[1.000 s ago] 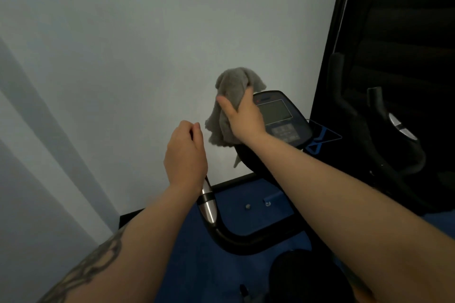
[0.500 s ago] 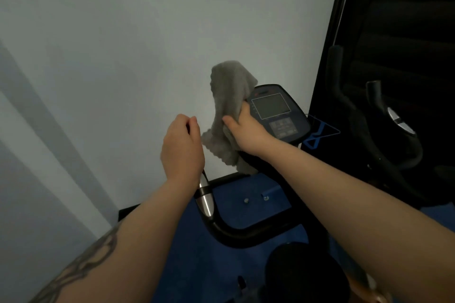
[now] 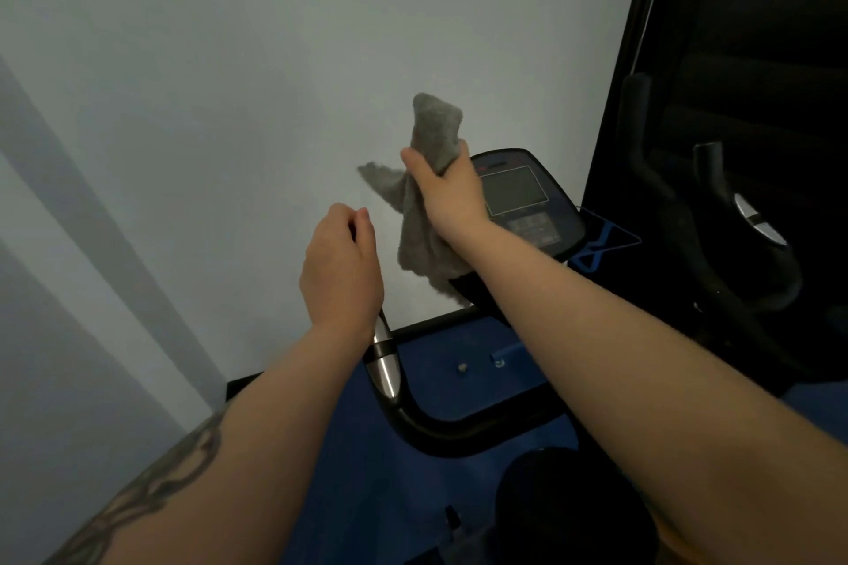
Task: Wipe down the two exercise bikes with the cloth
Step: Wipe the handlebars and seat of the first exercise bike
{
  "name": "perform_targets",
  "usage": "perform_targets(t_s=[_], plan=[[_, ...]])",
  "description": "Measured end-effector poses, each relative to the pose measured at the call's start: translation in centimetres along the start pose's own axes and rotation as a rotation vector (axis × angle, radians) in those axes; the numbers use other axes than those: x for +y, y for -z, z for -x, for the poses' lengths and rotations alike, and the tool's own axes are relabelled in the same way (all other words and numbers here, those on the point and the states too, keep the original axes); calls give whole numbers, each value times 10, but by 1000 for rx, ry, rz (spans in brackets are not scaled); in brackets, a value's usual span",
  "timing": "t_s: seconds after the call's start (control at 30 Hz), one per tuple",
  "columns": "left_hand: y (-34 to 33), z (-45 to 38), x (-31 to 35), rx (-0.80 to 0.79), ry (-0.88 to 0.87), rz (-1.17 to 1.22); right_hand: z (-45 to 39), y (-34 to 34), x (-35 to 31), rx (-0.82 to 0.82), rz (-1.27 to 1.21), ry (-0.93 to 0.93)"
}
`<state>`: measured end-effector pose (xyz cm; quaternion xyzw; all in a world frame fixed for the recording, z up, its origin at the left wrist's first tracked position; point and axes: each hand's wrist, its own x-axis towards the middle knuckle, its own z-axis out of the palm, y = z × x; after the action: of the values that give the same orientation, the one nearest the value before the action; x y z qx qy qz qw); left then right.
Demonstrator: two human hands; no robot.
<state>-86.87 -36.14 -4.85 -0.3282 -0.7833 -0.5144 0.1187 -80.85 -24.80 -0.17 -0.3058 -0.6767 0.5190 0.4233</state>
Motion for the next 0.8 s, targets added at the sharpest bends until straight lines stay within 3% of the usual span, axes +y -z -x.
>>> perform_targets(t_s=[0.13, 0.2, 0.33, 0.4, 0.47, 0.63, 0.7, 0.8], plan=[[-1, -1, 1, 6, 6, -15, 13, 21, 20, -281, 435, -79], [-1, -1, 0, 8, 8, -13, 2, 31, 12, -371, 470, -175], [-1, -1, 0, 11, 2, -16, -12, 16, -19, -136, 95, -85], [-1, -1, 0, 7, -1, -19, -4, 6, -14, -47, 52, -37], [0, -1, 0, 1, -1, -17, 12, 9, 0, -121, 176, -56], [-1, -1, 1, 8, -15, -25, 36, 46, 19, -483, 543, -255], [-1, -2, 0, 10, -17, -21, 31, 46, 10, -488, 499, -234], [-2, -2, 0, 10, -26, -18, 19, 29, -4, -306, 174, -166]])
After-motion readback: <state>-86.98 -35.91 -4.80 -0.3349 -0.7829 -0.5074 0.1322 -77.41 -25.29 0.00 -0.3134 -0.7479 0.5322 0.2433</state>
